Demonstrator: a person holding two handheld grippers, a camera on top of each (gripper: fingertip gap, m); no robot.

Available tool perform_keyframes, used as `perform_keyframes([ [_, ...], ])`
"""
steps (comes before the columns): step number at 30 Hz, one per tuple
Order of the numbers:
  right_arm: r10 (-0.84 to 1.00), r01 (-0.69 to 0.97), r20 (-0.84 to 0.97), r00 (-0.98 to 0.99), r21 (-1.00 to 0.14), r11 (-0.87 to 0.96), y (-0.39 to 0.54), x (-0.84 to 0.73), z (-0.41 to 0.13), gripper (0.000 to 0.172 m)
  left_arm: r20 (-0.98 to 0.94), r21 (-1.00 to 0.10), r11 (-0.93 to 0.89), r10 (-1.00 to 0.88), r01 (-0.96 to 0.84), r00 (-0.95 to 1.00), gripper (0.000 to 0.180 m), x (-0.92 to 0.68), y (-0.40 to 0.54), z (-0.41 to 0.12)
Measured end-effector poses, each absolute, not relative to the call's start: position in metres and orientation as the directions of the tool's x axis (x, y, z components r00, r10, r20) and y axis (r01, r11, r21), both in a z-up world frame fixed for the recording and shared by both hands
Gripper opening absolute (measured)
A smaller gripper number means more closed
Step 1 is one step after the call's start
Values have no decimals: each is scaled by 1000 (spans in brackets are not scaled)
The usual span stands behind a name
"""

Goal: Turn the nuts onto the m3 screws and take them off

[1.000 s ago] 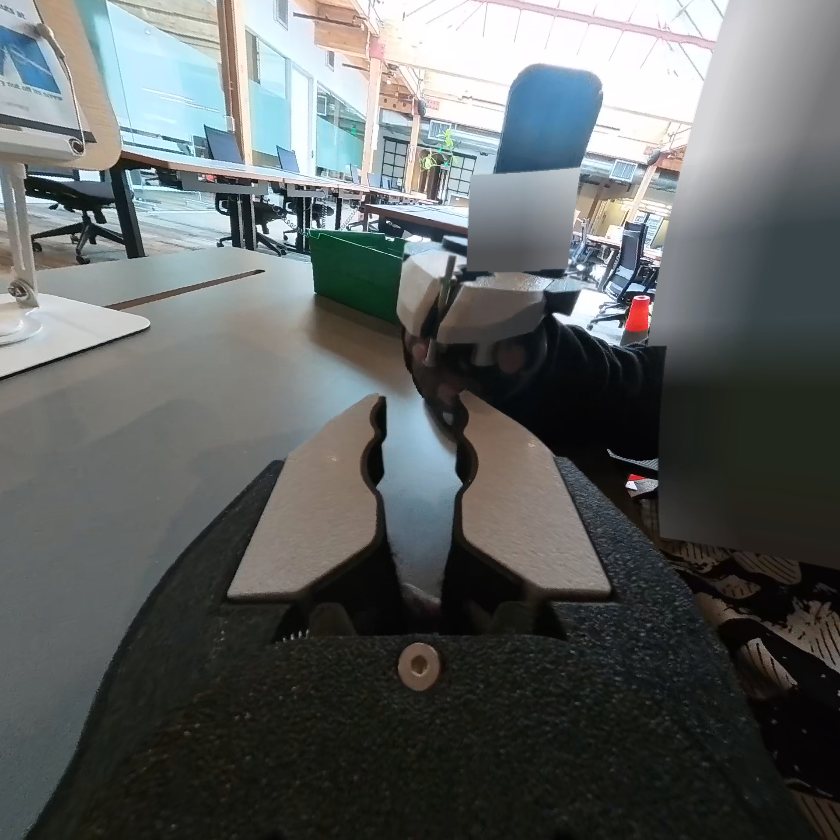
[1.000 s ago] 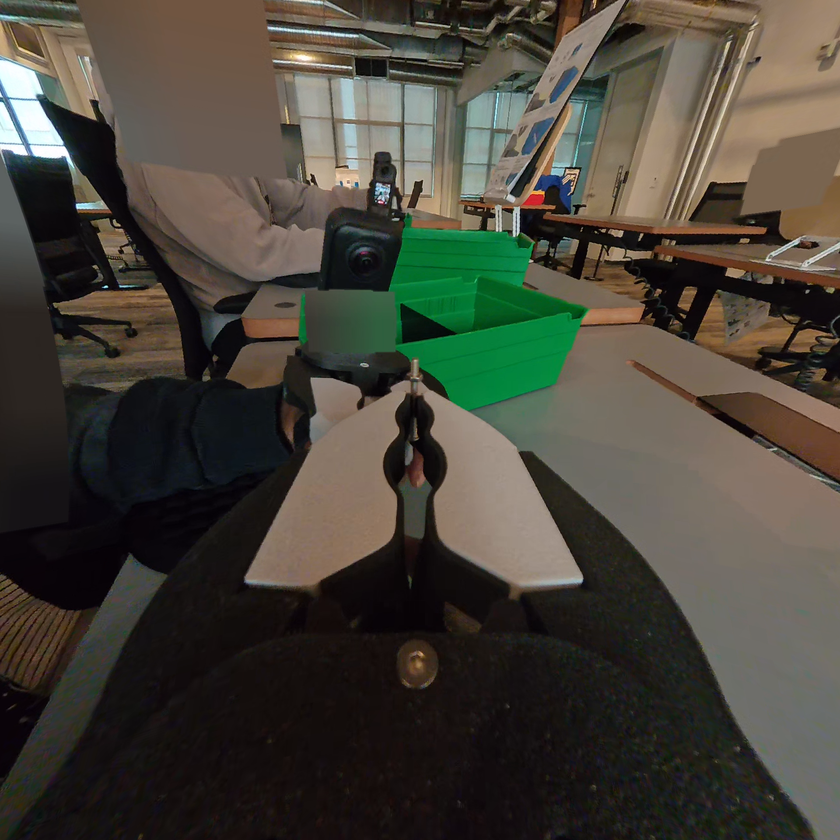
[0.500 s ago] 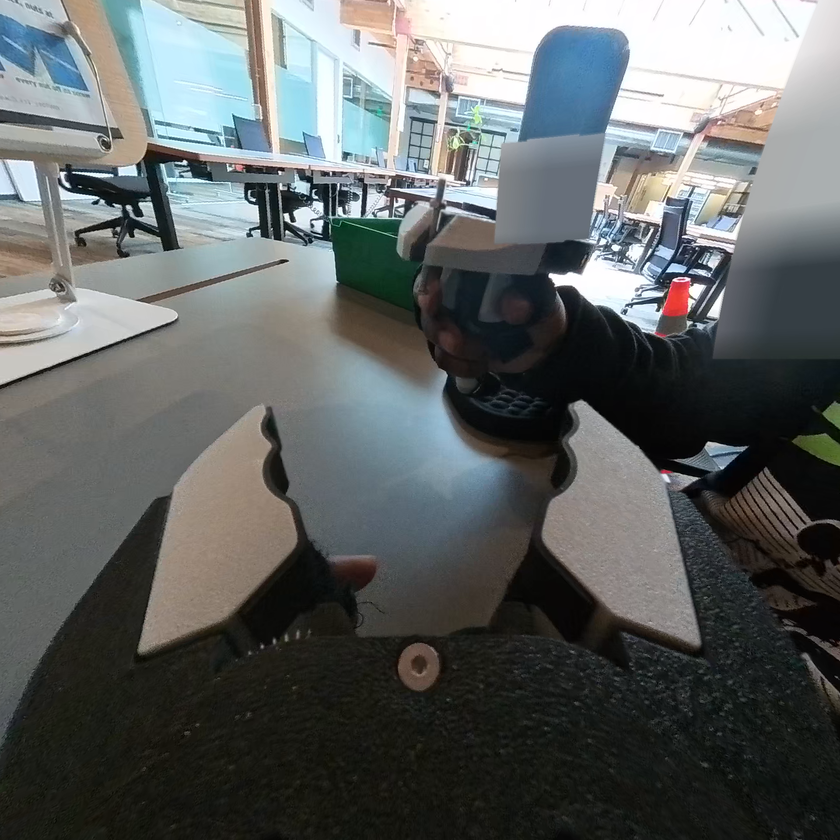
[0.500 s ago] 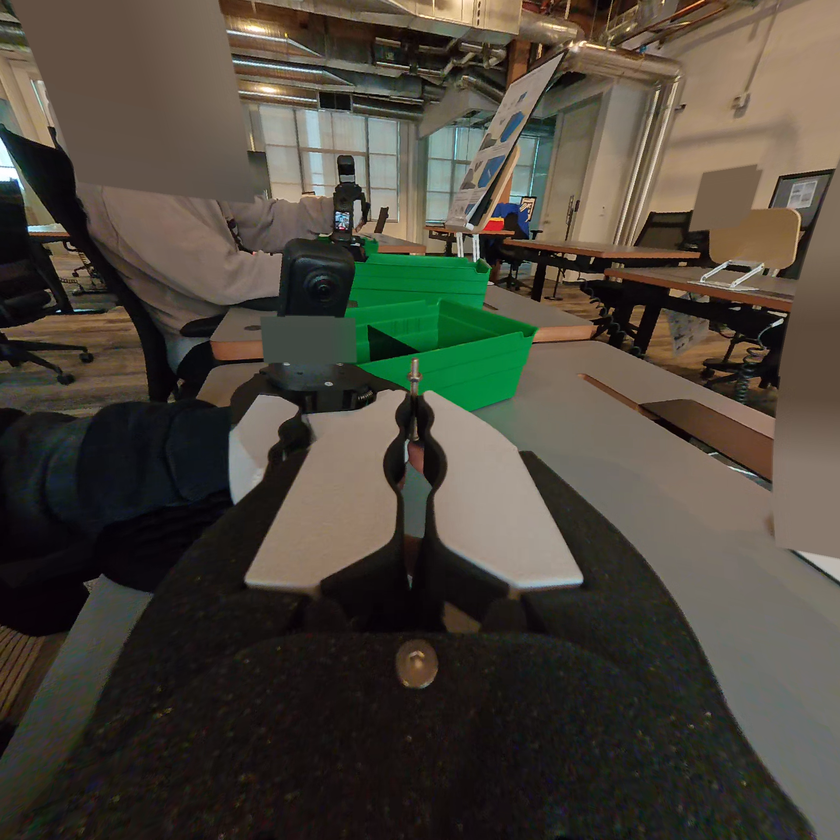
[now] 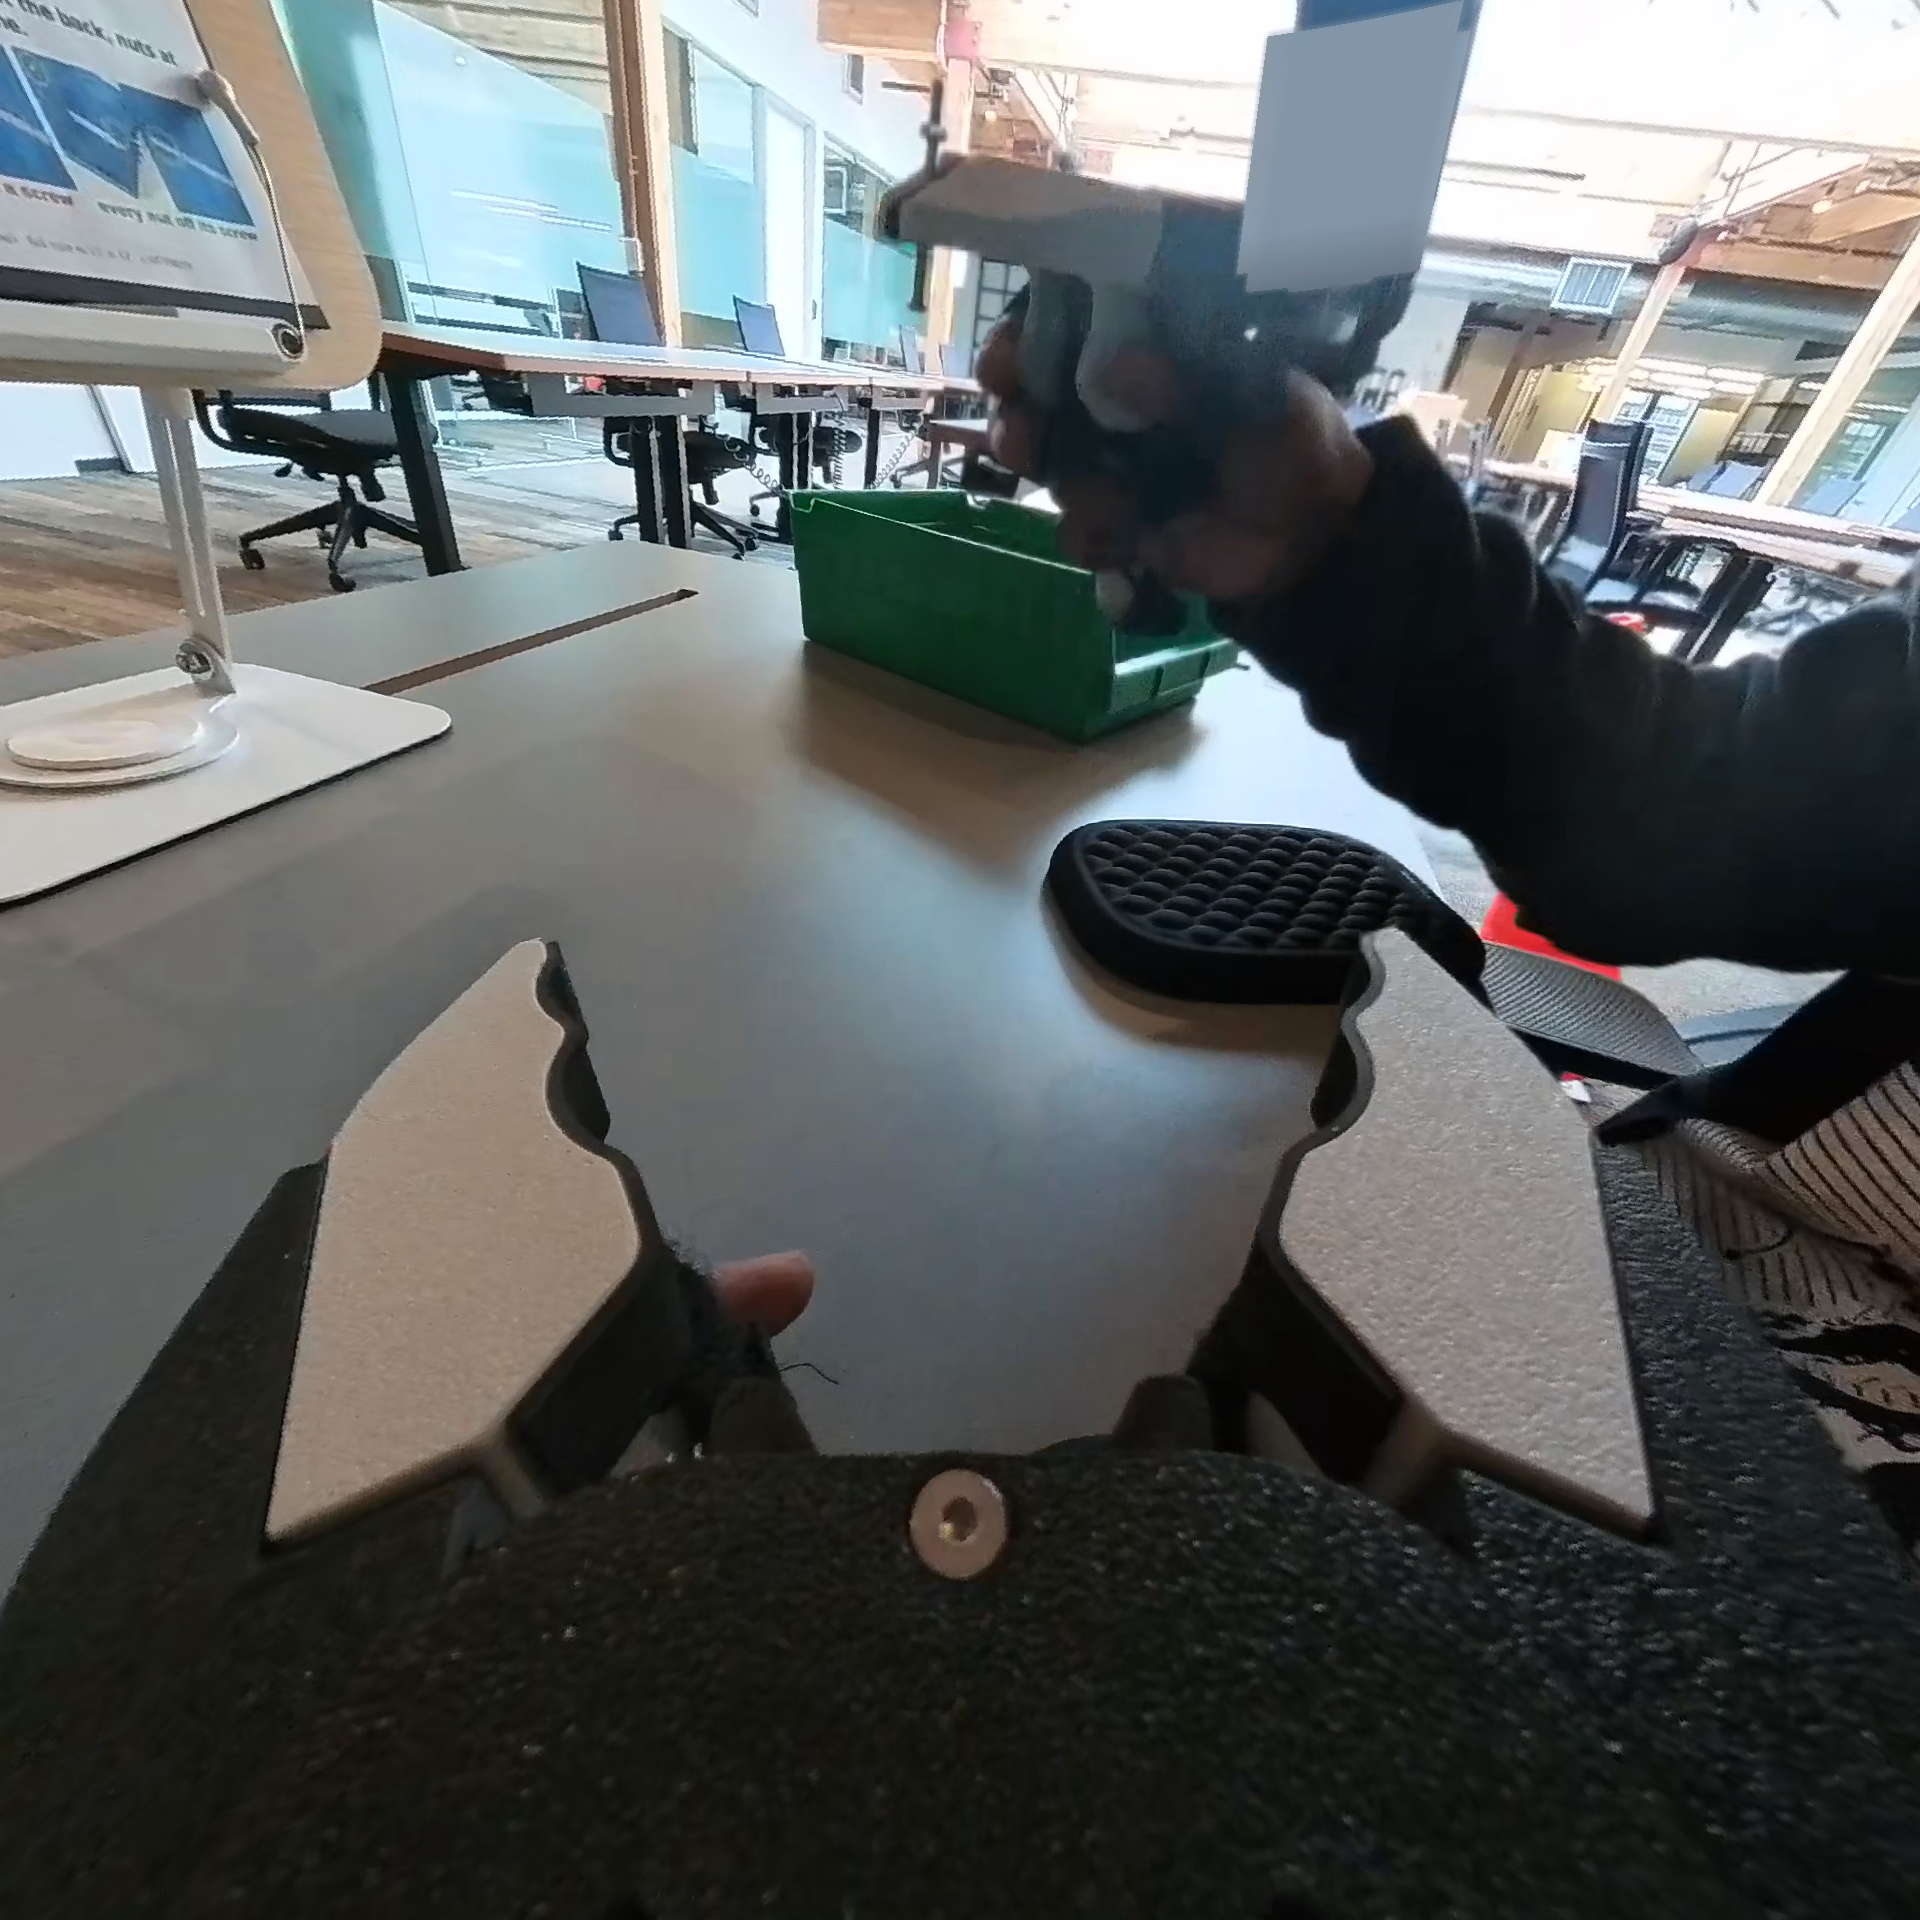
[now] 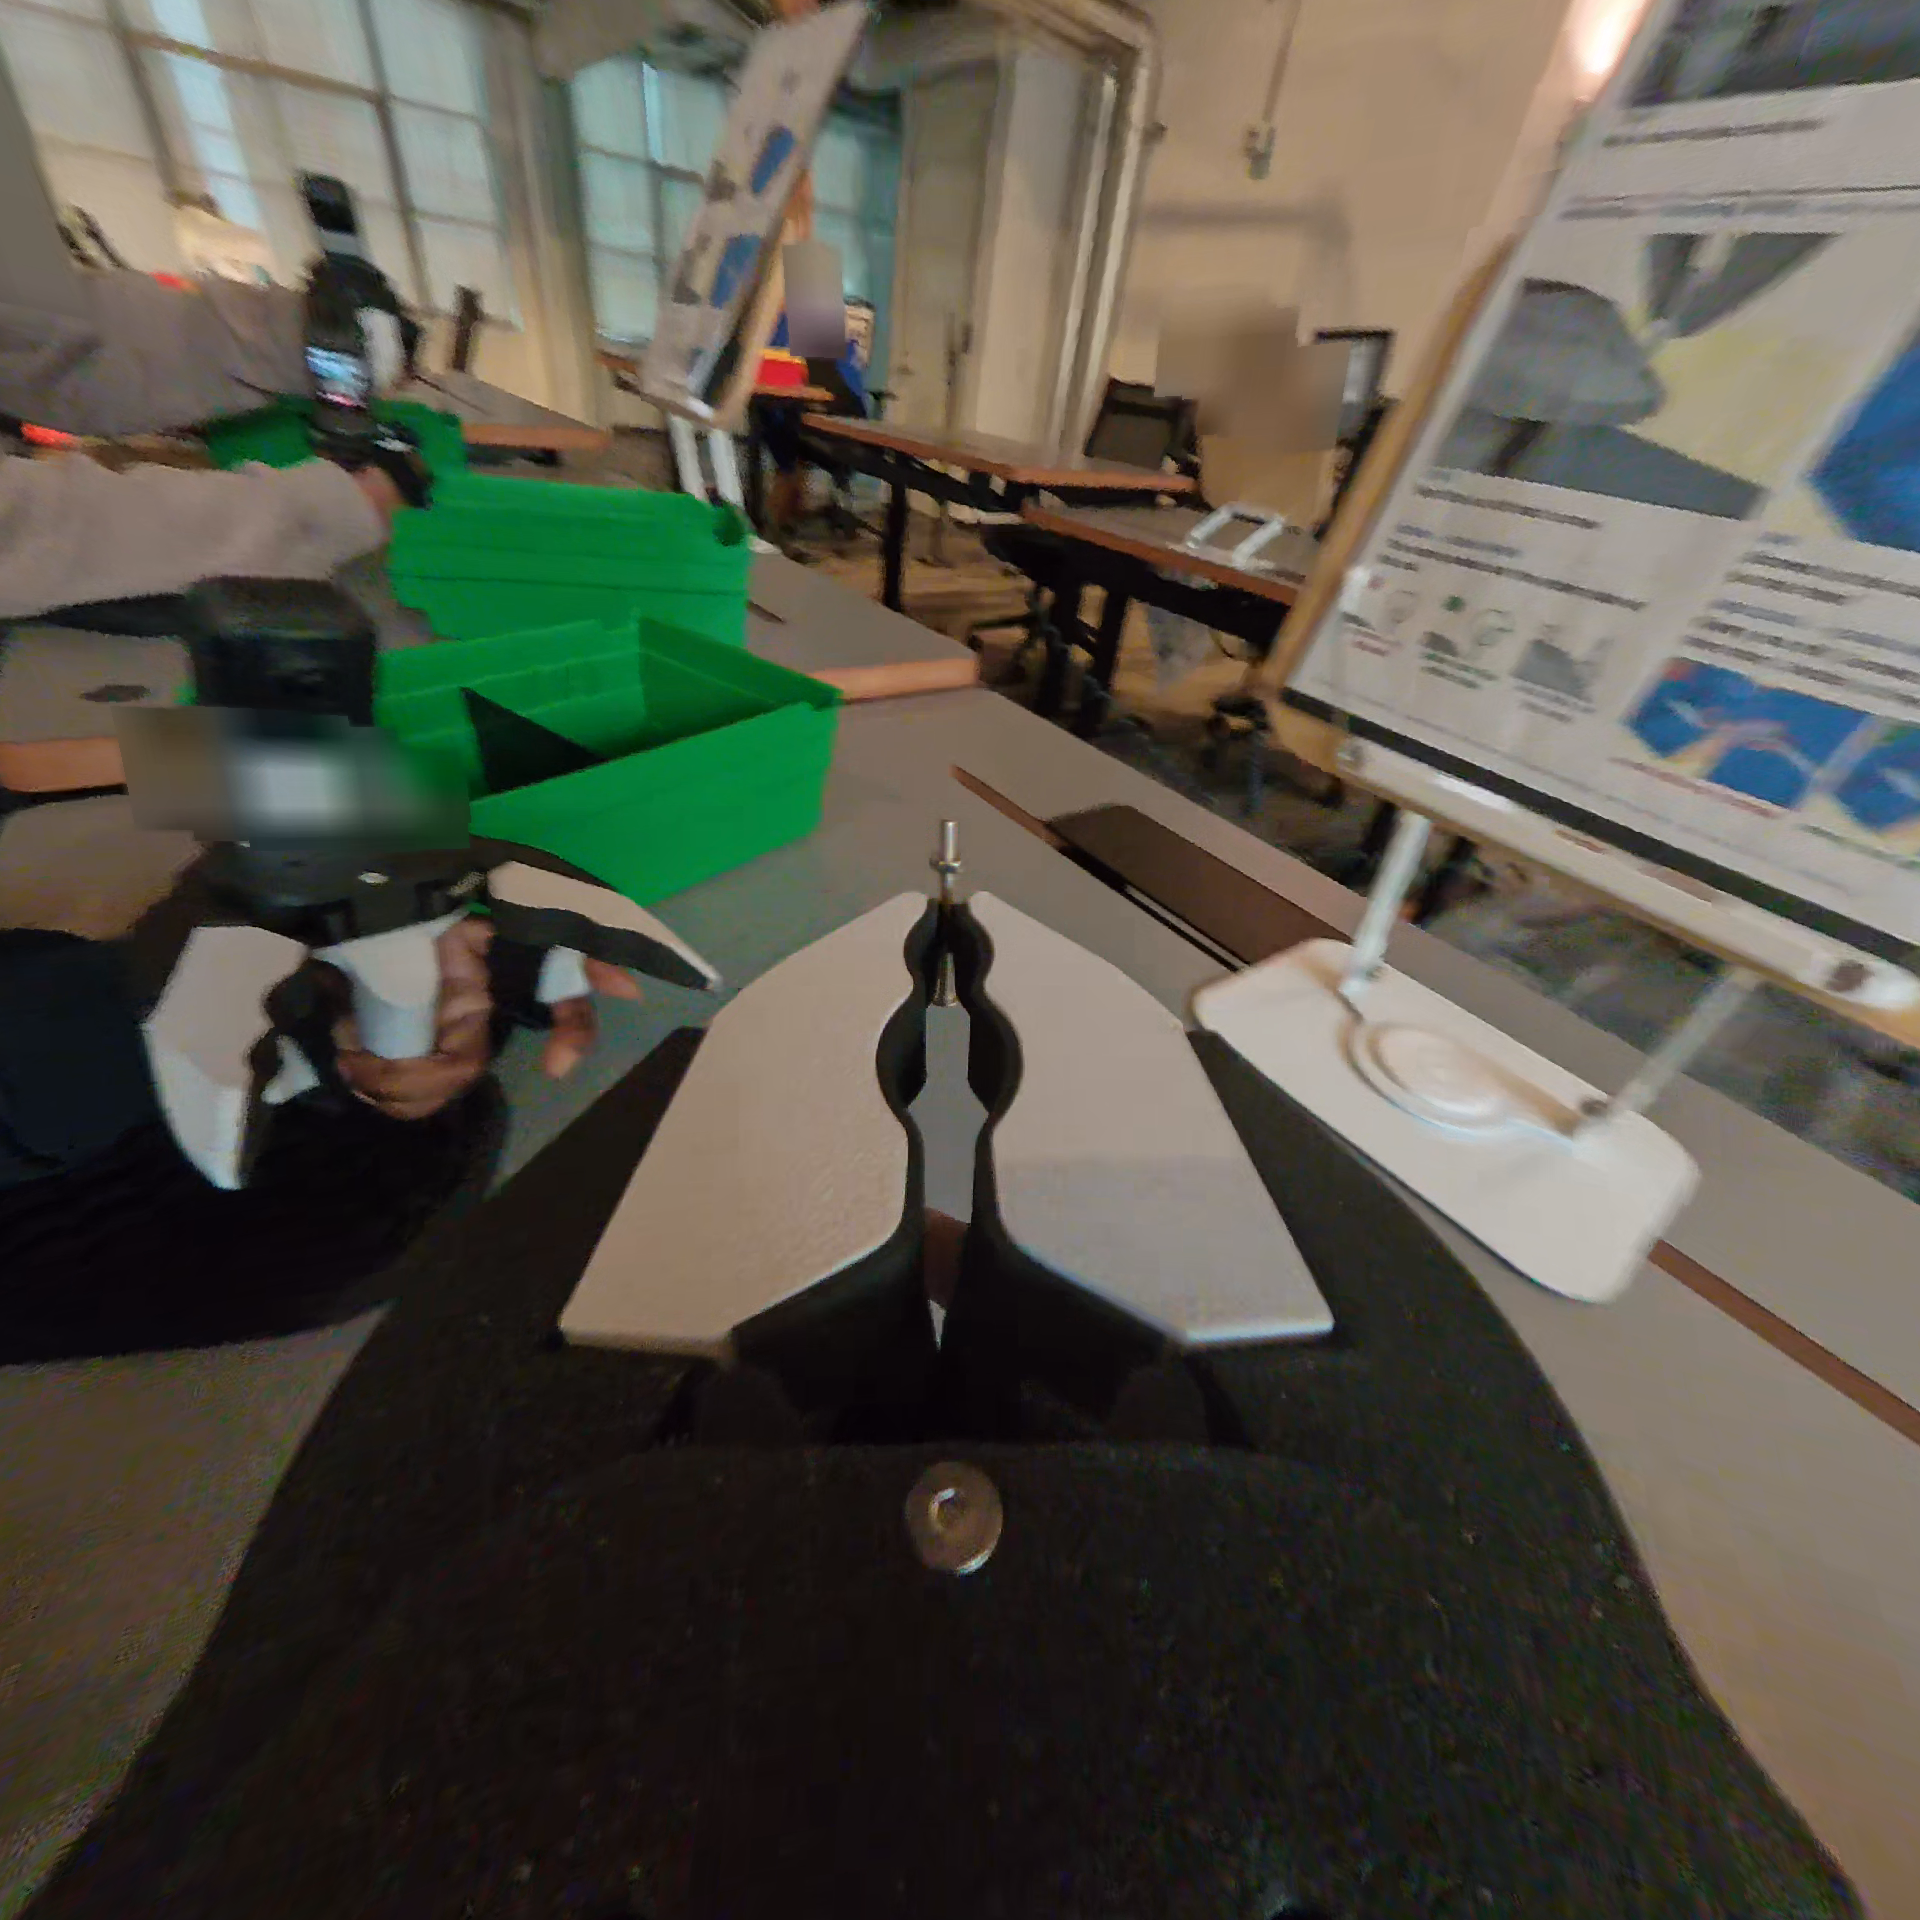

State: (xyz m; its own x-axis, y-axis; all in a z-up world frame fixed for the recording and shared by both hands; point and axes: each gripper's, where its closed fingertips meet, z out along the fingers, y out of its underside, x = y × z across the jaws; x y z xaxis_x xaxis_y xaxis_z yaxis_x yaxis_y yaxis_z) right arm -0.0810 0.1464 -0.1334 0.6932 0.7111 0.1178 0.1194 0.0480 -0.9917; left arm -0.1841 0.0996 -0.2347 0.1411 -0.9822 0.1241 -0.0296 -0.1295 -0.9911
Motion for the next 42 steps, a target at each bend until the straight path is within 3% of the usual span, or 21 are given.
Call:
perform_keyframes([
  [7,500,248,124,857,-950,-189,162,46,-124,1,113,-992,-119,-983,-32,148,128,-184,99,-235],
  [13,321,286,134,938,-821,-494,166,160,-145,1,95,-993,-103,-985,-49,147,126,-183,97,-236],
  [22,3,38,70,998,-511,-859,162,309,-247,1,92,-993,-101,-985,-53,147,122,-182,97,-237],
  [25,-92,-68,39,995,-423,-904,166,339,-286,1,87,-995,-95,-985,-44,150,121,-183,97,-236],
  [30,-207,-200,-21,978,-373,-906,179,365,-326,1,100,-993,-107,-984,-42,146,119,-183,98,-236],
  [38,-243,-233,-20,970,-369,-900,188,374,-346,4,110,-992,-117,-985,-46,135,116,-182,97,-237],
  [42,-253,-239,-20,967,-402,-884,190,376,-340,18,106,-993,-112,-985,-42,138,116,-182,97,-236],
])
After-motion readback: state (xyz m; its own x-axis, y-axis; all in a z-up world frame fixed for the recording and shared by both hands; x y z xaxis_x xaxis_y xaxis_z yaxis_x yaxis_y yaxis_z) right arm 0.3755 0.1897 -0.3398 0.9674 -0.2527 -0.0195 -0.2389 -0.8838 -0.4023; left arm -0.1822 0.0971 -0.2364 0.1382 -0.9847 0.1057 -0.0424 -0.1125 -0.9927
